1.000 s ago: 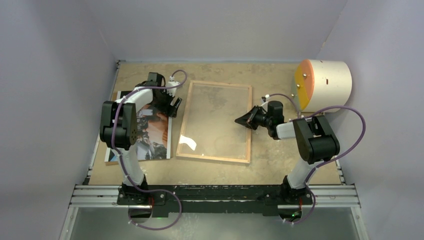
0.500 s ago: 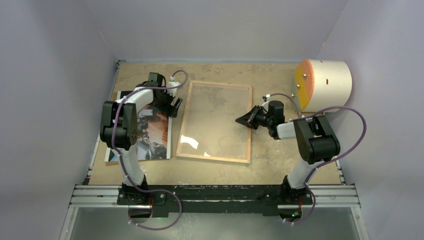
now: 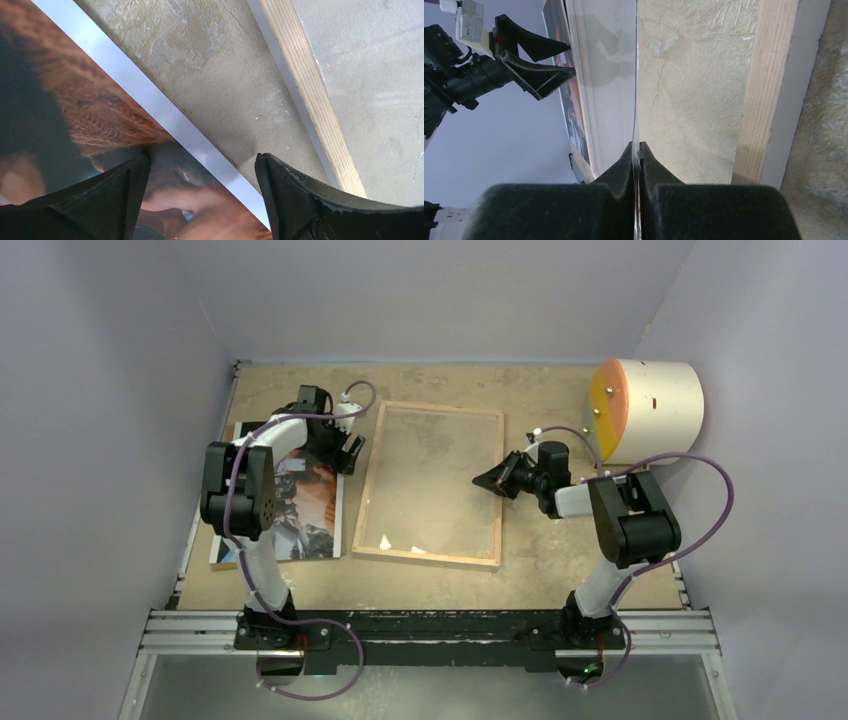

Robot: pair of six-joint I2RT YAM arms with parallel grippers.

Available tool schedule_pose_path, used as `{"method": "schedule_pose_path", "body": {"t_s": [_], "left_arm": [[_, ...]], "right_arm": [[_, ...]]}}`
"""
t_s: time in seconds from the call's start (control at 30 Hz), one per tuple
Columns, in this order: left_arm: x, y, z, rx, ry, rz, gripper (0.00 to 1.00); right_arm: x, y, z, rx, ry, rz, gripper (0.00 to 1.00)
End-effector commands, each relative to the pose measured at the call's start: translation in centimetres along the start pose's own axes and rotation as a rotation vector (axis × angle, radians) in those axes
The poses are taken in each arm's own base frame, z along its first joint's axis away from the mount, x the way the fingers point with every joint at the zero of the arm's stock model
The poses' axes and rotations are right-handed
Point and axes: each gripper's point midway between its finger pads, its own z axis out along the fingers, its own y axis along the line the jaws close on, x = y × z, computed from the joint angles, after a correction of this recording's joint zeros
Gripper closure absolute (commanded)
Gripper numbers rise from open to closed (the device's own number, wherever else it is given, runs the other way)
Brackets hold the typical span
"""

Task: Put the photo into the frame
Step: Place the photo frame item in the photo frame.

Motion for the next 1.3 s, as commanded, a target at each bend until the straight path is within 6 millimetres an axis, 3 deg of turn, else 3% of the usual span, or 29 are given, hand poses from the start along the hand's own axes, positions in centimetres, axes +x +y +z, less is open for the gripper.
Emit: {"method": "schedule_pose_path", "body": {"t_s": [0.0, 0.43, 0.83, 1.1, 1.27], "left_arm": [[1.2, -1.1, 0.7, 0.038, 0.032, 0.003, 0.17], [1.1, -1.9, 1.2, 0.054, 0.036, 0.007, 0.17], [2.0, -5.0, 3.1, 0.095, 0.075, 0.057, 0.17], [2.2, -5.0, 3.3, 0.091, 0.084, 0.066, 0.17], [2.0, -4.9, 3.1, 0.085, 0.082, 0.067, 0.17]], "right_arm": [[-1.6, 1.3, -0.6, -0.03, -0.049, -0.063, 1.0], [-2.0, 1.4, -0.3, -0.054, -0.054, -0.069, 1.0], [-2.3, 3.4, -0.3, -0.195, -0.095, -0.048, 1.0], [-1.5, 7.1, -1.2, -0.367, -0.067, -0.13, 1.0], [-1.5, 6.9, -1.0, -0.358, -0.065, -0.138, 1.0]]}}
